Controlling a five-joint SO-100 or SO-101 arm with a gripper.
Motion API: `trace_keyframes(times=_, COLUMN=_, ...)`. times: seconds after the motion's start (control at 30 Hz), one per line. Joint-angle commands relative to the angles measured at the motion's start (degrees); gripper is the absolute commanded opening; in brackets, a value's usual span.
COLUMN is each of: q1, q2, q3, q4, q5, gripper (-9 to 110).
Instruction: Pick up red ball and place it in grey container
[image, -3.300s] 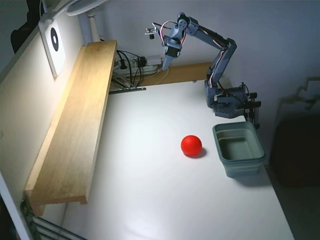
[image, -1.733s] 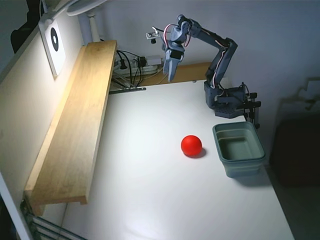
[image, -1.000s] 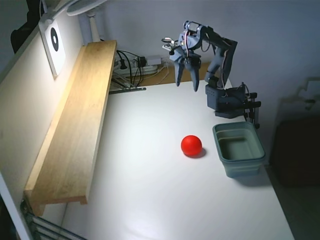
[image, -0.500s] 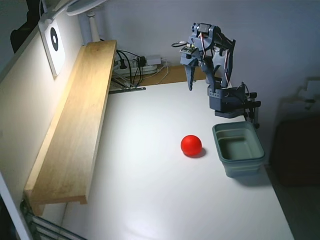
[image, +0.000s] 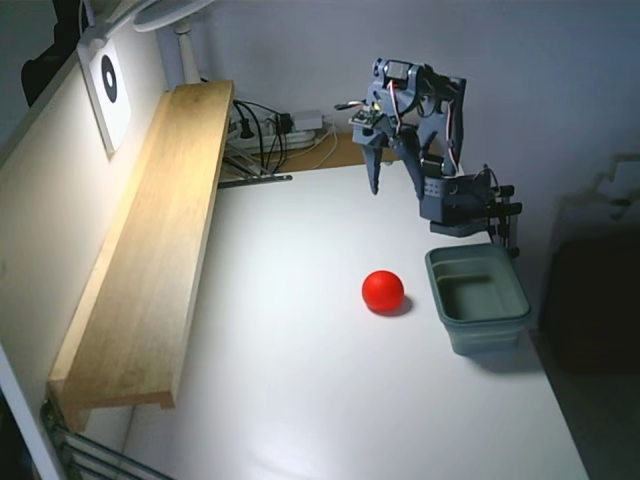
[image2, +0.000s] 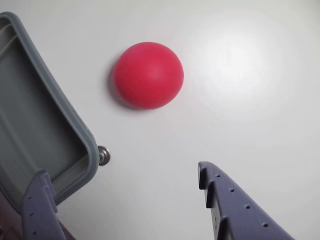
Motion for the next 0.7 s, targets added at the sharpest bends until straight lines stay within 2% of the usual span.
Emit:
trace_keyframes(times=0.0, q1=-0.55, q2=-1.78, q3=-3.98, q4=-1.44, q5=0.09, gripper=38)
trace_keyframes(times=0.43, q1=-0.55, q2=-13.83, q3=-13.61, q4=-3.86, q5=0.09, gripper=38)
trace_keyframes(times=0.67, q1=-0.55, q2=-11.15, q3=-6.03, q4=-8.75, q5=0.09, gripper=38)
